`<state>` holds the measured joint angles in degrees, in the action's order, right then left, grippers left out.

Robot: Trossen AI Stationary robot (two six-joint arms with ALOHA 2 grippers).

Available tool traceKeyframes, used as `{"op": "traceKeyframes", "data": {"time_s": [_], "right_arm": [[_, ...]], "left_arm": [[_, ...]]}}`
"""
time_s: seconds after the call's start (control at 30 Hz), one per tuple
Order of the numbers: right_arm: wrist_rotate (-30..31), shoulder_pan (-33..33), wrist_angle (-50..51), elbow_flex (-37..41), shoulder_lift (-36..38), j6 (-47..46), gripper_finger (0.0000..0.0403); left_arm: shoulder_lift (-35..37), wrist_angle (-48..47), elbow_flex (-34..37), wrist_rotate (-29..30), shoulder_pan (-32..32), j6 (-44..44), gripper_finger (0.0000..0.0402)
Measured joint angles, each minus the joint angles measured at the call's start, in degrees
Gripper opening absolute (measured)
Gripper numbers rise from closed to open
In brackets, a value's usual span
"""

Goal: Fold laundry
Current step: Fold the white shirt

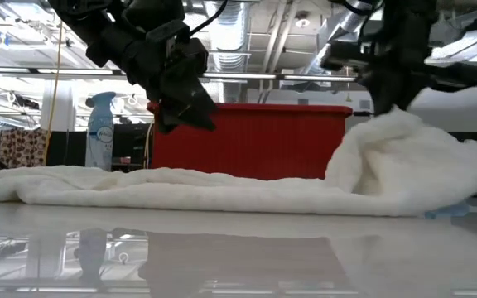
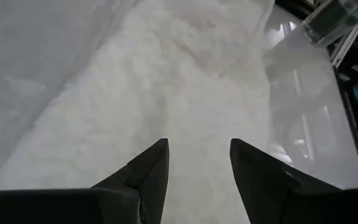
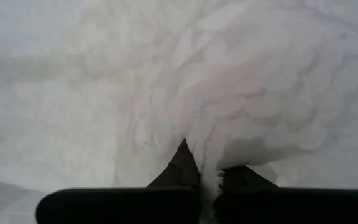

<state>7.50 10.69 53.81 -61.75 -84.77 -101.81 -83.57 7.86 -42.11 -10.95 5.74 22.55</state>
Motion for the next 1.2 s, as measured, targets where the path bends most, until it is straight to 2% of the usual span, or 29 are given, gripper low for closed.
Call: {"op": "traceKeyframes", "data": {"time_s": [0.23, 0.47, 0.6, 0.97, 1.2], "right_arm": [[1.4, -1.2, -5.0, -1.4, 0.0, 2.3, 0.0030], [1.2, -3.6, -15.4, -1.5, -2.9, 6.6, 0.0030], [-1.4, -4.6, -20.2, -2.3, -6.7, 9.3, 0.0030], [-6.3, -7.1, -18.8, -16.7, -21.1, 19.4, 0.0030], [-8.4, -9.0, -17.6, -22.8, -26.3, 25.7, 0.0030]], "left_arm": [[-2.7, 1.0, 0.0, 2.8, -0.5, -0.9, 0.0161], [-9.2, 2.7, 0.0, 0.1, -0.8, -0.4, 0.0161], [-12.7, 3.1, 0.0, -1.1, -0.8, -0.4, 0.0161], [-17.7, 6.9, -0.1, -1.4, -1.1, -1.1, 0.0161], [-17.7, 8.7, -0.1, -1.6, -1.2, 0.0, 0.0161]]}}
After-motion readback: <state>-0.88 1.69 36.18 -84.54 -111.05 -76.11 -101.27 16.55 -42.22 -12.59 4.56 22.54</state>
